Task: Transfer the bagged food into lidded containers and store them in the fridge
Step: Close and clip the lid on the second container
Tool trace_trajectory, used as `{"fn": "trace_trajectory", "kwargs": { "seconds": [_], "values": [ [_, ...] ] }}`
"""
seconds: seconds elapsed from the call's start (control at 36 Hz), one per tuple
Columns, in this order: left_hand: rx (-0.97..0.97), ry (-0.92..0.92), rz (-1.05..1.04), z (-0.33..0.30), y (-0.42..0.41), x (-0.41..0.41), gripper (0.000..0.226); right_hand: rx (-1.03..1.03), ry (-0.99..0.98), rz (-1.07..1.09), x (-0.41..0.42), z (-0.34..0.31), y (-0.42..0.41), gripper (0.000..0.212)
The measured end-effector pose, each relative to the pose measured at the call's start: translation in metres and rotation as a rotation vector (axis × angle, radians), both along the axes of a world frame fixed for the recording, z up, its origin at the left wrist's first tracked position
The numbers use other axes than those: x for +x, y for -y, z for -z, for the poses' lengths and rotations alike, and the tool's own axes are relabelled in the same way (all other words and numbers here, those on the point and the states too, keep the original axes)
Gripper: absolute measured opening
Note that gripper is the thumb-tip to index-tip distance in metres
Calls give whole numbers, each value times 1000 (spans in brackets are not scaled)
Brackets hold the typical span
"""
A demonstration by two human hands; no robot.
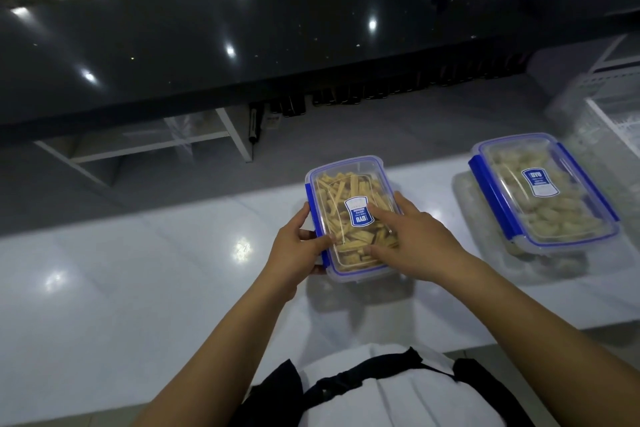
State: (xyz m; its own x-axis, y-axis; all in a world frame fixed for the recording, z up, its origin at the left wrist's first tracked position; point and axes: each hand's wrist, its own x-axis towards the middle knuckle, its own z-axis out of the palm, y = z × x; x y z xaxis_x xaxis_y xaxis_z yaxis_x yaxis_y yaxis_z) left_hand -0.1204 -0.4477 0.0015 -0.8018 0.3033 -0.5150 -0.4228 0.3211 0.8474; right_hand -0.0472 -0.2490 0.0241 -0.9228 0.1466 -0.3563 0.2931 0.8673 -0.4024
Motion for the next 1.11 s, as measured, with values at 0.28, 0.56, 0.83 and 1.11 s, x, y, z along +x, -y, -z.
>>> {"fn": "trace_trajectory", "kwargs": {
  "seconds": [0.28, 0.56, 0.83, 1.11],
  "values": [
    [-46, 37, 90, -6, 16, -7, 69, -755, -149, 591, -1, -5, -33, 68],
    [-60, 92, 133, -7, 35, -7, 69, -1142, 207, 879, -1, 7, -28, 38],
    [-60, 51, 90, -10, 32, -1, 68, -880, 41, 675, 8, 11, -20, 32],
    [-129, 26, 72, -9, 20, 0, 72, -645, -87, 526, 6, 19, -11, 44]
  ]
}}
